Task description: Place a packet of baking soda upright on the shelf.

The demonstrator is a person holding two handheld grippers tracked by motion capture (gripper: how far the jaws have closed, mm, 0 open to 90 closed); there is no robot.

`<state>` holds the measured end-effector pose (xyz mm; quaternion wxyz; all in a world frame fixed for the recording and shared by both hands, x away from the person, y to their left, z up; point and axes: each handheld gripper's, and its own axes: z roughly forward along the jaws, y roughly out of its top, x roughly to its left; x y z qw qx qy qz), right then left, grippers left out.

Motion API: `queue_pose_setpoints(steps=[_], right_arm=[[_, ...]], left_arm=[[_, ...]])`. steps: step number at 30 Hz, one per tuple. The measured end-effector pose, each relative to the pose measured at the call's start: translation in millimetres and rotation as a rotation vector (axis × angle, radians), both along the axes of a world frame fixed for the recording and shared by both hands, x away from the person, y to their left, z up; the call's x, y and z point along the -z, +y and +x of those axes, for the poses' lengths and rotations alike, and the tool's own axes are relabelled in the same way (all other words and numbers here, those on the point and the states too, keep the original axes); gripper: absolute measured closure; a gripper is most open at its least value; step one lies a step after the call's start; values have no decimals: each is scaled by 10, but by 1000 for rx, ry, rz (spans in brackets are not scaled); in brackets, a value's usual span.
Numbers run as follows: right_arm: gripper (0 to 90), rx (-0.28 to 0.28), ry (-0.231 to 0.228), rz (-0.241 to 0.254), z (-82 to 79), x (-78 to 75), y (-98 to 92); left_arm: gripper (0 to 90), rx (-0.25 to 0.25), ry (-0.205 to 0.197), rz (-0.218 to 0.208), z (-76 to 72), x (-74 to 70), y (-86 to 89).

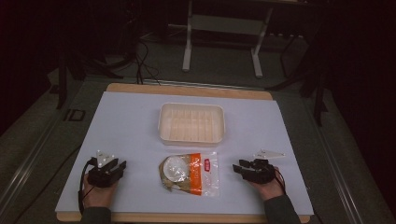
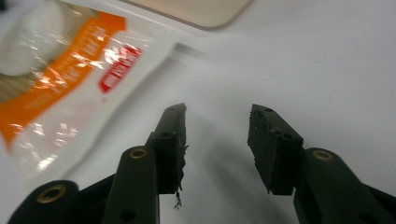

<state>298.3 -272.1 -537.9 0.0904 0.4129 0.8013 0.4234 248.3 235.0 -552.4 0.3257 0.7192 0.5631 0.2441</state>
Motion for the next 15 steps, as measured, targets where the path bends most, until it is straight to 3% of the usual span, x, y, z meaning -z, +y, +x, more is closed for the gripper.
queue_pose_setpoints(steps=[7, 15], right_arm=[[594, -54, 13, 25, -13, 2, 144], [593, -103, 31, 24, -19, 40, 324]], left_arm=[[665, 31, 0, 8, -2, -3, -15], [660, 27, 2, 12, -1, -3, -14]])
